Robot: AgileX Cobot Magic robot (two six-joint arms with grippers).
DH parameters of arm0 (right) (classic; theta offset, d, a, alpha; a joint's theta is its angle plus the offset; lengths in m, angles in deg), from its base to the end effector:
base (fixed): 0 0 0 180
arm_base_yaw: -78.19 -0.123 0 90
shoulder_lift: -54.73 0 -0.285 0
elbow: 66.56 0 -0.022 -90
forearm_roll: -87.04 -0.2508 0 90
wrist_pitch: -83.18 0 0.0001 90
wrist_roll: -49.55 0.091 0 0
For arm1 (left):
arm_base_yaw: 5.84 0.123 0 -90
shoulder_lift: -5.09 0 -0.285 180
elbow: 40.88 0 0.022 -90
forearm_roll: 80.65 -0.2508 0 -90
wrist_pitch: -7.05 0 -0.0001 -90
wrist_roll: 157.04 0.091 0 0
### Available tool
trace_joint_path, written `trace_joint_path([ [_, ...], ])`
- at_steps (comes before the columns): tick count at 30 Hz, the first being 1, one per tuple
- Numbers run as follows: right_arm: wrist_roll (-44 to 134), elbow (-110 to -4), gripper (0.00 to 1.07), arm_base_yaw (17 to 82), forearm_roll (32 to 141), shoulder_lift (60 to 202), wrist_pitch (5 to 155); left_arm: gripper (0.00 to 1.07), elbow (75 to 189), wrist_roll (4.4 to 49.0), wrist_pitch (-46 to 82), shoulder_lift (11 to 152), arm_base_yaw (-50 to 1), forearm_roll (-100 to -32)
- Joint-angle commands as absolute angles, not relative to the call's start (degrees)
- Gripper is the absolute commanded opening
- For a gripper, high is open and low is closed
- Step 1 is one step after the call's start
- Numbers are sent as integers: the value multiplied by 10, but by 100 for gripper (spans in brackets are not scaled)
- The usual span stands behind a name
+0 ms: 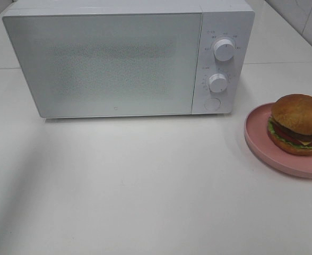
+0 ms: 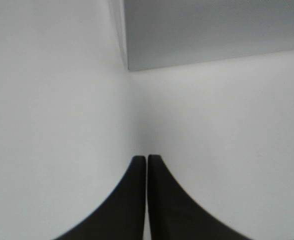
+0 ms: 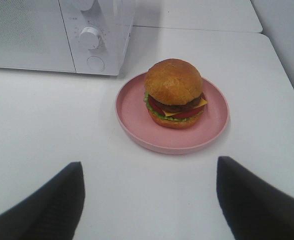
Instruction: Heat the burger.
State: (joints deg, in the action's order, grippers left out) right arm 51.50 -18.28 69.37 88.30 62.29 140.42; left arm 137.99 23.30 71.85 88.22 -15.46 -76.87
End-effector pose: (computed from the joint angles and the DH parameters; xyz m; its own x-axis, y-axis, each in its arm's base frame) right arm -0.0034 -0.0022 0.2838 -0.3902 -0.0382 -0.9199 -0.1279 0.9917 0.0131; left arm 0.2554 -0.0488 0.3750 -0.8494 0.1215 -0.5136 0.1783 0.9820 -0.0625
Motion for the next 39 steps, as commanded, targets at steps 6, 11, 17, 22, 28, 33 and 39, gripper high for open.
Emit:
trace_joint_path([
  [6, 510, -183, 68, 696, 885, 606, 1399, 0, 1276, 169, 744, 716, -151, -824],
  [11, 510, -183, 68, 696, 885, 606, 1399, 0, 1206, 170, 745, 626, -151, -820],
  [17, 510, -183, 68, 696, 885, 606, 1399, 0, 1071, 176, 744, 451, -151, -807],
  [22, 510, -183, 68, 696, 885, 606, 1399, 0, 1005, 203, 738, 357, -151, -799],
  [28, 510, -183, 68, 696, 885, 606, 1399, 0, 954, 238, 726, 248, -151, -776],
  [33, 510, -183, 68, 696, 885, 606, 1399, 0, 932, 294, 702, 192, -151, -730],
  [39, 510, -183, 68, 696, 885, 606, 1399, 0, 907, 358, 668, 176, -151, -701],
])
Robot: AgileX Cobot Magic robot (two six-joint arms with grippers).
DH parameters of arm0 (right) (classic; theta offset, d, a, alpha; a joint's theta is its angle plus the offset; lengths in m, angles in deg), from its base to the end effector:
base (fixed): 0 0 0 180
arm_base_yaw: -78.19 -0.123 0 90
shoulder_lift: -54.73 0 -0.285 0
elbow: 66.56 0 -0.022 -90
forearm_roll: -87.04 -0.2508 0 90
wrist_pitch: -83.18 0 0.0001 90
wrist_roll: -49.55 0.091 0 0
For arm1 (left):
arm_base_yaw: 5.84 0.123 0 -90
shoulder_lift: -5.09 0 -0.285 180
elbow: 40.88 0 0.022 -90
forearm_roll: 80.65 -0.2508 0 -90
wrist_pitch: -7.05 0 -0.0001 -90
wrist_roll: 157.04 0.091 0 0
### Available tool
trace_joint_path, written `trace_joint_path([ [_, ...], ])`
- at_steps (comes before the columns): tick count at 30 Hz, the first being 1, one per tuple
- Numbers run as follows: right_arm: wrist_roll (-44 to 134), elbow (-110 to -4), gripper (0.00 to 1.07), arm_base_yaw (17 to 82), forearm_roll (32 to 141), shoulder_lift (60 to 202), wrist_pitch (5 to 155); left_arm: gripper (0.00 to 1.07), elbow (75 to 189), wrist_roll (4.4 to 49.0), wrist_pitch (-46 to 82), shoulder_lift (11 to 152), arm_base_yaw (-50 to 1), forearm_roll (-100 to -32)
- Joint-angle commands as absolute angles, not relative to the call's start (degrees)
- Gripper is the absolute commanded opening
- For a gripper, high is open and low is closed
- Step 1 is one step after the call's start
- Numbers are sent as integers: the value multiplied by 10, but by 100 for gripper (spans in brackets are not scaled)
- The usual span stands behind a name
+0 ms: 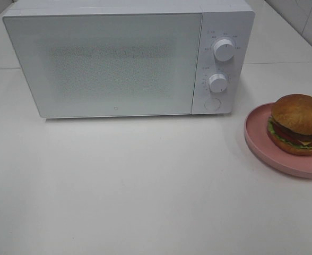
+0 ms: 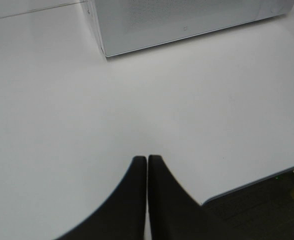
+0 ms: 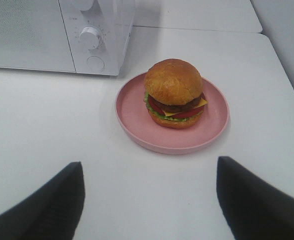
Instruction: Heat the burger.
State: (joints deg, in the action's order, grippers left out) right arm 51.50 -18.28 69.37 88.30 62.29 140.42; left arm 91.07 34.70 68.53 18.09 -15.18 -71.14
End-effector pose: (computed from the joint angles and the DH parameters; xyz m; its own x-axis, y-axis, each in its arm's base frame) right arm -0.0034 -0.0022 0.2838 -0.3902 -0.0382 -0.9199 -0.1279 0.9917 0.0131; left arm 0.0050 -0.0142 0.2797 -0.4865 0.2051 -0.8493 0.3452 0.9381 0.0288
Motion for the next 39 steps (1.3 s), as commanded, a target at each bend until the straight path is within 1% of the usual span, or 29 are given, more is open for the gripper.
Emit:
trace_joint_path([
  [1, 510, -183, 68, 696, 885, 606, 1399, 0, 907, 354, 668, 176, -151, -705],
  [25, 510, -183, 68, 696, 885, 606, 1399, 0, 907, 351, 667, 175, -151, -711],
  [27, 510, -183, 68, 698, 885, 606, 1399, 0, 907, 352, 667, 175, -145, -708],
  [28, 510, -183, 68, 698, 885, 606, 1399, 0, 907, 352, 667, 175, -128, -711],
  [29, 511, -183, 68, 698, 885, 606, 1399, 0, 907, 352, 667, 175, -100, -711],
  [30, 511, -183, 68, 698, 885, 606, 1399, 0, 907, 352, 667, 175, -100, -711],
  [31, 510, -183, 68, 699, 885, 606, 1399, 0, 907, 352, 667, 175, -89, -711],
  [32, 512, -183, 68, 716, 885, 606, 1399, 0, 907, 352, 667, 175, -70, -711],
  [34, 512, -183, 68, 726, 885, 606, 1399, 0, 907, 352, 667, 175, -64, -711],
  [35, 512, -183, 68, 755, 885, 606, 1399, 0, 907, 352, 667, 169, -60, -711],
  [38, 512, -183, 68, 764, 885, 606, 1399, 0, 907, 352, 667, 165, -60, -711],
  [39, 512, -183, 68, 780, 885, 606, 1399, 0, 907, 352, 667, 155, -60, -711],
])
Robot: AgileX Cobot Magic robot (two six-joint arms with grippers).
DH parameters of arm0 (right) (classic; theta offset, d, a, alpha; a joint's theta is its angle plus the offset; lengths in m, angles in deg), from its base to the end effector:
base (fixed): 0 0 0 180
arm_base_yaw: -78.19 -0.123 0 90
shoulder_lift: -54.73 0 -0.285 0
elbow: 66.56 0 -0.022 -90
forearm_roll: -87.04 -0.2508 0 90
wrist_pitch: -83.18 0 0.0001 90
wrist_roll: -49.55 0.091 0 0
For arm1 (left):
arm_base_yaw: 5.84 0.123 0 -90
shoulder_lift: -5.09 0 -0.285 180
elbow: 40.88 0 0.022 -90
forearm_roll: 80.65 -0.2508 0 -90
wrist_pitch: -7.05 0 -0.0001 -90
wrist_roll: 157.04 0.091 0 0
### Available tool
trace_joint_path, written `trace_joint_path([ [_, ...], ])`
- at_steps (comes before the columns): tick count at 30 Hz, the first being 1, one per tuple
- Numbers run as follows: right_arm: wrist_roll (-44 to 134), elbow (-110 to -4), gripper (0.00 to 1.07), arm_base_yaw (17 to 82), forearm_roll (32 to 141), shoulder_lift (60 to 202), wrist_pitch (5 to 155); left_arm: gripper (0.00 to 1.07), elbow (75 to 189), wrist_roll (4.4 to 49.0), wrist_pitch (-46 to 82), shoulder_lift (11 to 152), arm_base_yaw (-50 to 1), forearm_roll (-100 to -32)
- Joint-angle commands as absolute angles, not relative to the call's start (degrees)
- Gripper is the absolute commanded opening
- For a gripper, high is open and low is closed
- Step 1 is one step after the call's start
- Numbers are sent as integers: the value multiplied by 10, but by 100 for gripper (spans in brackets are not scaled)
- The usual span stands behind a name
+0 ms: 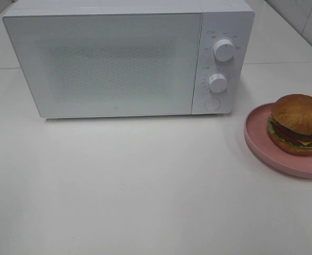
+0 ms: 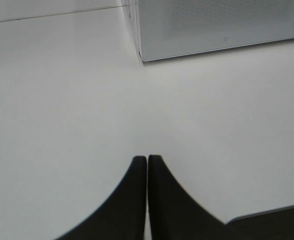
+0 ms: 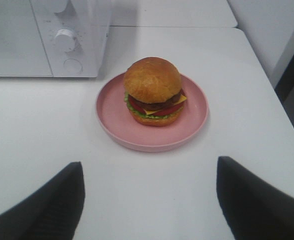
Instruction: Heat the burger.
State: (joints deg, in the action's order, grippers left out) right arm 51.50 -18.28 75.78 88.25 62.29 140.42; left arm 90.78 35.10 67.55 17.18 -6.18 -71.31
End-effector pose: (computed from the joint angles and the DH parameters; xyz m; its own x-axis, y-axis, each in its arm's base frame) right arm -0.0036 -0.0018 0.2838 -0.3921 0.0061 -0.9199 -0.0169 0.9998 0.0138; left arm 0.0060 -0.0129 0.2796 -0.4880 0.1323 -0.8627 0.1929 0.9804 0.0412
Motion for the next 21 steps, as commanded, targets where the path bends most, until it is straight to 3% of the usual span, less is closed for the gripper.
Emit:
trace_joint_path([
  [1, 512, -183, 68, 784, 885, 606, 1399, 0, 907, 352, 667, 144, -61, -711],
  [21, 512, -183, 68, 784, 885, 606, 1399, 0, 907, 353, 667, 113, -61, -711],
])
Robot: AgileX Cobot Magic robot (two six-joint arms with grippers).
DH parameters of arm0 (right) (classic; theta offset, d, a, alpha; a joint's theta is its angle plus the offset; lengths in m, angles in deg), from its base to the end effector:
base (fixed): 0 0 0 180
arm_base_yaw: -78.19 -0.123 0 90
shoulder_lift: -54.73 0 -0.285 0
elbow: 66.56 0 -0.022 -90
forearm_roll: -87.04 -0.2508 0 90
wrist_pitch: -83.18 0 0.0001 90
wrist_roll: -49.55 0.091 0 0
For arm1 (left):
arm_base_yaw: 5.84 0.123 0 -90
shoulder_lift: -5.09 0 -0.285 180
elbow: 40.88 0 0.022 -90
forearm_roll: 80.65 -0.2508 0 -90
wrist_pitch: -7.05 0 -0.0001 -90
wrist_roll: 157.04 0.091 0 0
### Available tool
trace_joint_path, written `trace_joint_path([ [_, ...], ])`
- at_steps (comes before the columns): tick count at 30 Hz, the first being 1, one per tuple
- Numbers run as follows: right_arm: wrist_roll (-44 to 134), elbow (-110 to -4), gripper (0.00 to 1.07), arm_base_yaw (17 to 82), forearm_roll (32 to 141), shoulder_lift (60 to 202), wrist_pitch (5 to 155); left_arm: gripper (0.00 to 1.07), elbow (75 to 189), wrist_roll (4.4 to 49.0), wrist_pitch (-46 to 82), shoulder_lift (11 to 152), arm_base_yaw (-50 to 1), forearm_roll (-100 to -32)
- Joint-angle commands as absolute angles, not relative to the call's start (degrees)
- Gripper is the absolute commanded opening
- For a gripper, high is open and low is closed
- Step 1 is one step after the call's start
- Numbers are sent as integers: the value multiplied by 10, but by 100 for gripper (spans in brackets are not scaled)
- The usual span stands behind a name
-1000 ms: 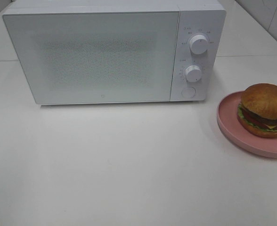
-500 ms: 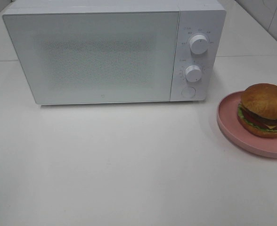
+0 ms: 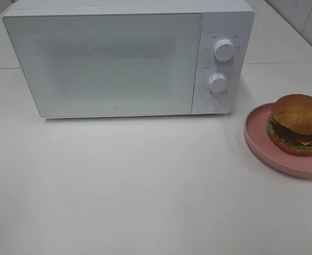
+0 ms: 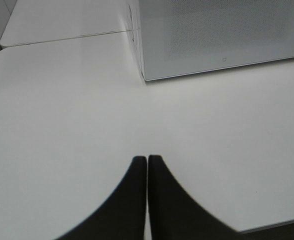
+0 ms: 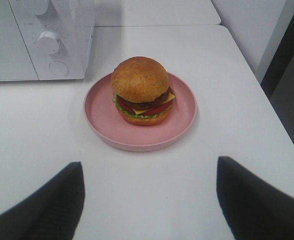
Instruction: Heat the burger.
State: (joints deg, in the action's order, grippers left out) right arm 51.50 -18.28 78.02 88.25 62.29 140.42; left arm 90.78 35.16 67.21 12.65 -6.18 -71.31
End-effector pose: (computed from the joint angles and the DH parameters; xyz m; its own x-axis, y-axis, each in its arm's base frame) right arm -0.0037 -0.0016 0.2838 -0.3915 0.0214 -0.9199 0.0222 0.9997 0.0138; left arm -0.0061 -0.0128 0.2801 -0.4130 0.1320 -0.9011 0.1884 0.9804 0.0573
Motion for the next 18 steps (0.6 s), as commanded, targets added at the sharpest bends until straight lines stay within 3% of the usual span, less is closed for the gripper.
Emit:
trace_joint_path([
  [1, 512, -183, 68, 784, 885, 606, 1399, 0, 907, 353, 667, 114, -61, -711],
  [18, 512, -183, 68, 784, 885, 606, 1399, 0, 907, 353, 667, 115, -61, -711],
])
